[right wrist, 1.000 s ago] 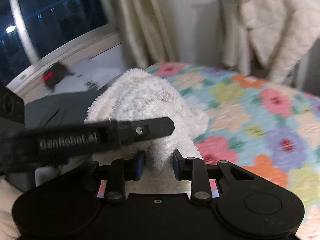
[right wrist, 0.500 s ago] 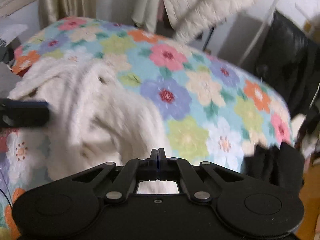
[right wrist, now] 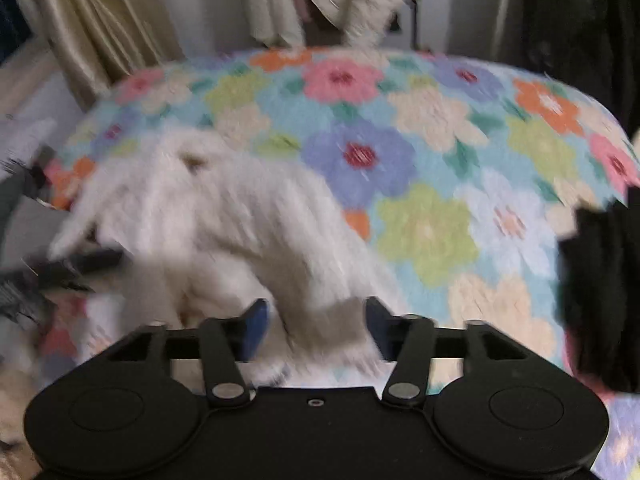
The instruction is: Fold clothes
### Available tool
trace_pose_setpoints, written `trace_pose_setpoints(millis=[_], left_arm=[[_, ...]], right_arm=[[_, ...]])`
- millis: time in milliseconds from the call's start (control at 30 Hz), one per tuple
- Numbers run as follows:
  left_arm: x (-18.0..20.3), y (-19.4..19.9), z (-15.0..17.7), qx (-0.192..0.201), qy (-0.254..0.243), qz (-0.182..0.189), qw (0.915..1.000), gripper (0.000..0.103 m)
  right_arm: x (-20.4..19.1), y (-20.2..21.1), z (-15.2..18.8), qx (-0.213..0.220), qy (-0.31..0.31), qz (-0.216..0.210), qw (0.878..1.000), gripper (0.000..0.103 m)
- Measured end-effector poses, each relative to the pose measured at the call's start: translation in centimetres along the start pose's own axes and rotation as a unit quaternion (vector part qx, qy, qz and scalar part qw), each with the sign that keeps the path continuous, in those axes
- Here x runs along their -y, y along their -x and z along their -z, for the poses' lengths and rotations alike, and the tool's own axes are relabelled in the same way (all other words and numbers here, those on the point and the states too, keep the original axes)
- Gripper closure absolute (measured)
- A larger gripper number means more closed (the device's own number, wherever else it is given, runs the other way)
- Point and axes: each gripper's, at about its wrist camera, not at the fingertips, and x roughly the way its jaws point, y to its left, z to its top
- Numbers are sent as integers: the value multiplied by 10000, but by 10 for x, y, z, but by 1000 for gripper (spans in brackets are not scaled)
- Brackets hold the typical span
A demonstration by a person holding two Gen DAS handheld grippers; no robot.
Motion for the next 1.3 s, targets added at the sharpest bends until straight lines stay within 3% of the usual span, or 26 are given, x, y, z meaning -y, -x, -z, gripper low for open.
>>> trace_pose_setpoints(millis=[33,167,267,333,367,400,433,533,600,667,833,933,1000,1133,1267,1300], left_arm=[[1,-9,4,-171,-141,-144,9997,18],[0,-42,20,-685,-625,-855,9920,18],[-18,-56,30,-814,-445,-1085,9897,21],[-26,-50,32,-918,-232,-1028,9902,55],[-29,-47,32,-1013,-156,-987,9898,79],[-33,-43,31,-1080,-97,-974,9893,81],[-35,-36,29,-977,-143,-1135,9886,83],[-40,-15,23,-655,-348,-1751,9818,84],[-38,-5,21,-492,-652,-2242,9711,86],[-34,7,18,-332,-814,-2464,9652,89],[-19,37,7,233,-996,-2367,9662,93],[-4,54,5,768,-1524,-2489,9534,94],[-1,63,0,1045,-1702,-2604,9446,94],[-18,85,-17,1360,-1094,-2511,9521,94],[-31,100,-27,1735,-848,-2712,9430,94],[-37,102,-30,1797,-717,-2675,9439,94]], right_arm=[[1,-3,-4,37,27,-29,10000,27],[7,-25,-10,-150,149,123,9997,27],[17,-43,-9,-373,113,250,9989,27],[20,-59,-6,-513,109,320,9981,27],[19,-67,-3,-603,147,400,9973,27],[17,-75,0,-713,258,485,9959,33],[12,-80,2,-806,493,582,9938,49],[5,-76,3,-692,981,770,9898,72],[16,-66,-4,-503,783,883,9917,77],[31,-51,-12,-180,548,1070,9926,79],[45,-16,-27,541,588,1989,9768,82],[68,13,-42,990,102,2333,9673,82],[80,30,-44,1263,91,2769,9525,82],[120,66,-39,1531,-616,3218,9323,82],[151,86,-25,1513,-846,3415,9237,82],[156,90,-22,1510,-847,3459,9222,82]])
